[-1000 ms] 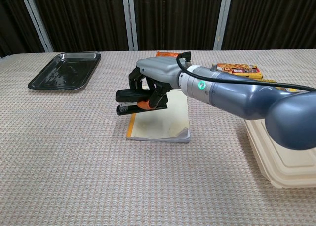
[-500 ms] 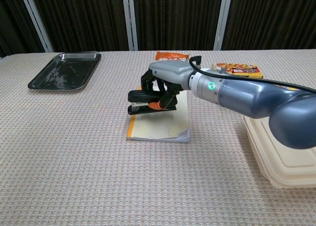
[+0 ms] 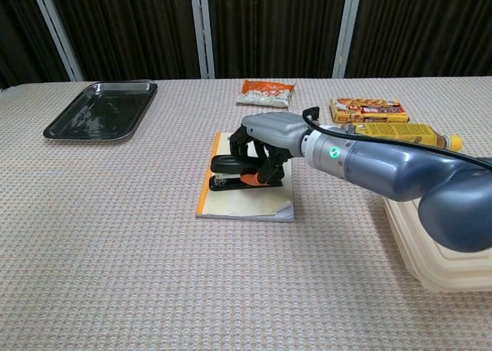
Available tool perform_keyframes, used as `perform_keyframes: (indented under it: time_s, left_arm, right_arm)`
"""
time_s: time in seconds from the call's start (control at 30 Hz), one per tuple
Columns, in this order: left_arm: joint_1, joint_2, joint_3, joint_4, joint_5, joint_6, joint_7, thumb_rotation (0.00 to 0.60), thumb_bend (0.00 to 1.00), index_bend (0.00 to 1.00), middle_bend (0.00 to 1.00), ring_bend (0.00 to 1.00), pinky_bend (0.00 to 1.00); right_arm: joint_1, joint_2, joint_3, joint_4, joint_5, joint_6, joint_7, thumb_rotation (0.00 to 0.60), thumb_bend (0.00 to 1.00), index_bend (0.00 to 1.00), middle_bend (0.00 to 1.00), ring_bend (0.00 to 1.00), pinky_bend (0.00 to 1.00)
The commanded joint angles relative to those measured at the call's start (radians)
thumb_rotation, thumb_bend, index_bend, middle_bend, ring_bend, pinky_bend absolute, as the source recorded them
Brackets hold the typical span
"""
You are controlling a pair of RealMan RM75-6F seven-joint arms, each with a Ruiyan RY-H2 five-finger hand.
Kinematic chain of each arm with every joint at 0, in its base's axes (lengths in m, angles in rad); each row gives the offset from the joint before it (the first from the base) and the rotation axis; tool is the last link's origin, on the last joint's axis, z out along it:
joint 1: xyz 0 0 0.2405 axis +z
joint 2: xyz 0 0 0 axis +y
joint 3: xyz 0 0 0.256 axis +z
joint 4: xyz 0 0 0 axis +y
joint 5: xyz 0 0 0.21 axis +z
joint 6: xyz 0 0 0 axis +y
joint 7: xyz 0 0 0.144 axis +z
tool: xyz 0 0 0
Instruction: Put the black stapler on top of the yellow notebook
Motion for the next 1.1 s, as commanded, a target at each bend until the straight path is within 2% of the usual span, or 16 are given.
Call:
perform_keyframes:
  time_s: [0.03, 0.17, 0.37, 0.43, 0.57, 0.77, 0.93, 1.1]
  left_arm:
    - [0.0, 0.001, 0.002, -0.001, 0.002, 0.0, -0.002, 0.6, 0.33, 0.0, 0.0, 0.0, 0.11]
    - [0.001, 0.004, 0.003, -0.006, 0.007, 0.004, -0.004, 0.6, 0.33, 0.0, 0.0, 0.0, 0.11]
    - [0.002, 0.007, 0.004, -0.009, 0.011, 0.01, -0.007, 0.6, 0.33, 0.0, 0.0, 0.0, 0.11]
    - [0.002, 0.007, 0.005, -0.01, 0.013, 0.011, -0.009, 0.6, 0.33, 0.0, 0.0, 0.0, 0.11]
    - [0.003, 0.01, 0.006, -0.013, 0.017, 0.014, -0.013, 0.6, 0.33, 0.0, 0.0, 0.0, 0.11]
    - [0.007, 0.016, 0.009, -0.024, 0.03, 0.027, -0.019, 0.6, 0.33, 0.0, 0.0, 0.0, 0.11]
    - [0.012, 0.021, 0.014, -0.034, 0.045, 0.039, -0.024, 0.6, 0.33, 0.0, 0.0, 0.0, 0.11]
    - [0.021, 0.03, 0.019, -0.049, 0.064, 0.065, -0.029, 0.6, 0.33, 0.0, 0.0, 0.0, 0.11]
  right_arm:
    - [0.0, -0.005, -0.004, 0.007, -0.002, 0.005, 0.004, 0.6, 0.43, 0.61, 0.47, 0.59, 0.73]
    - [-0.001, -0.004, -0.009, 0.006, -0.002, 0.01, -0.005, 0.6, 0.42, 0.55, 0.45, 0.56, 0.73]
    - [-0.009, 0.022, -0.015, -0.037, -0.001, 0.018, -0.026, 0.6, 0.41, 0.23, 0.35, 0.46, 0.73]
    - [-0.012, 0.04, -0.018, -0.066, 0.0, 0.02, -0.048, 0.6, 0.41, 0.13, 0.32, 0.42, 0.7]
    - [-0.021, 0.075, -0.02, -0.13, 0.01, 0.021, -0.098, 0.6, 0.4, 0.02, 0.25, 0.35, 0.63]
    - [-0.043, 0.141, -0.012, -0.259, 0.047, 0.03, -0.206, 0.6, 0.39, 0.0, 0.16, 0.27, 0.54]
    - [-0.087, 0.228, -0.007, -0.424, 0.084, 0.088, -0.341, 0.6, 0.37, 0.0, 0.12, 0.24, 0.48]
    - [-0.164, 0.347, -0.015, -0.628, 0.105, 0.196, -0.463, 0.6, 0.31, 0.0, 0.03, 0.12, 0.29]
